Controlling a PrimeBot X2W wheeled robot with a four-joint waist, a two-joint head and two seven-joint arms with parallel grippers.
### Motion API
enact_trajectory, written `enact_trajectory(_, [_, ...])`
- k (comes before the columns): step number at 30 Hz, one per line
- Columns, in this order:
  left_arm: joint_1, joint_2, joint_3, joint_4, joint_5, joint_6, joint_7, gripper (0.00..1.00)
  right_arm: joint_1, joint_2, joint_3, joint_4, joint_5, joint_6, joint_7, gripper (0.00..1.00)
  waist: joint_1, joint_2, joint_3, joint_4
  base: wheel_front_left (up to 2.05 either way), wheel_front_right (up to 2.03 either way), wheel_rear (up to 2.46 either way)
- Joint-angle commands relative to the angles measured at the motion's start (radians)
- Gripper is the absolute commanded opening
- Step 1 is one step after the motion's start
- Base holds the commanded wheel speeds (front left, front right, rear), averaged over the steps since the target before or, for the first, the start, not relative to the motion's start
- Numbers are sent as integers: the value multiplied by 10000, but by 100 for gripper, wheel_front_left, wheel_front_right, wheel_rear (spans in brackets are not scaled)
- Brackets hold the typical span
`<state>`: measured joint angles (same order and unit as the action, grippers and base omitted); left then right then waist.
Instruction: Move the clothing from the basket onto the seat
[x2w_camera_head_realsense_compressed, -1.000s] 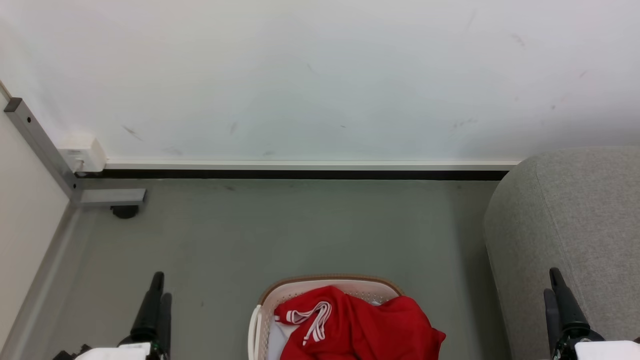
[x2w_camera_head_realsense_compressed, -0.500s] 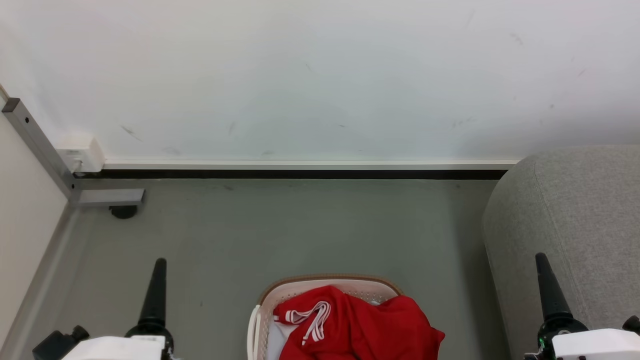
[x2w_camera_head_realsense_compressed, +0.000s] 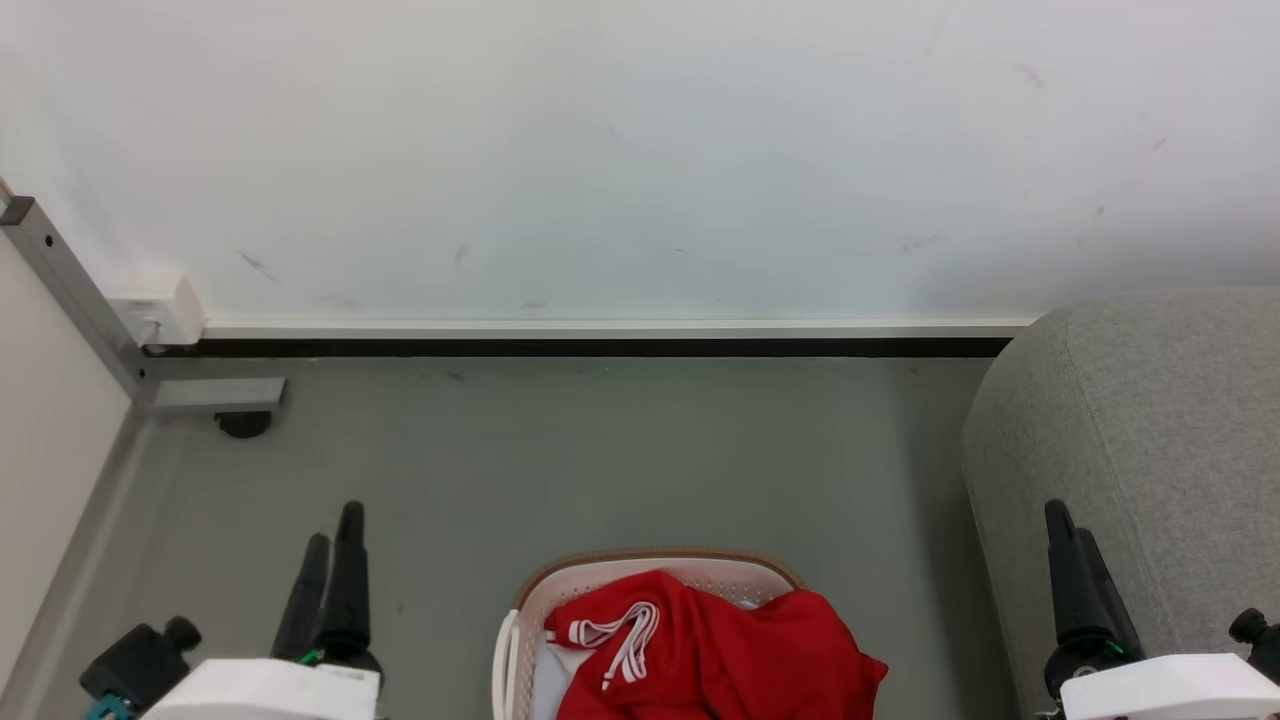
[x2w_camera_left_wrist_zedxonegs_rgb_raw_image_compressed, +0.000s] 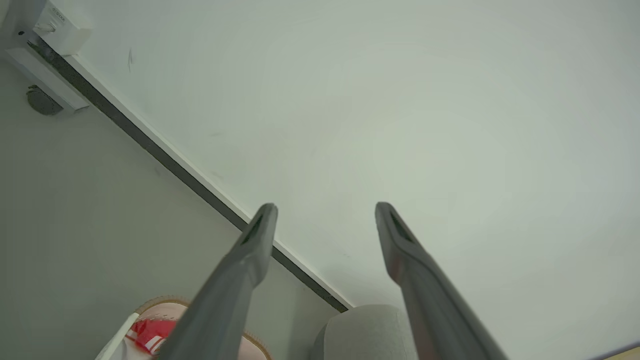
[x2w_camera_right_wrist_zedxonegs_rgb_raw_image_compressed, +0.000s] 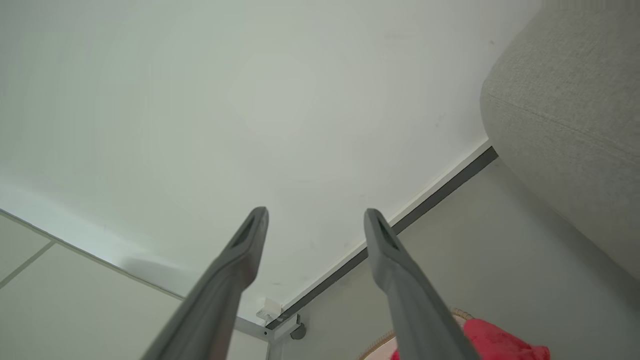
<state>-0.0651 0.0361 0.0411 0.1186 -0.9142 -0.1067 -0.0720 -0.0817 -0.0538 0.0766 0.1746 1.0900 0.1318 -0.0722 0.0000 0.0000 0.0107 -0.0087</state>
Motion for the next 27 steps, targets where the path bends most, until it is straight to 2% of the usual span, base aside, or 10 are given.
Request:
enact_trajectory(1, [-141, 104, -92, -176, 774, 53, -107, 100, -278, -49, -43, -56, -508, -8, -106, 100, 0, 0, 0, -3, 0, 0, 0])
enact_trajectory(12, [-89, 143, -355, -20, 2774, 495, -430, 100, -354, 9, 83, 132, -2747, -9, -411, 100, 0, 0, 6, -9, 0, 0, 0])
enact_trajectory(27, [-52, 278, -804, 272, 4560, 785, -840, 100, -415, 40, 289, 455, -5095, -12, -830, 100, 0, 0, -2, -41, 0, 0, 0])
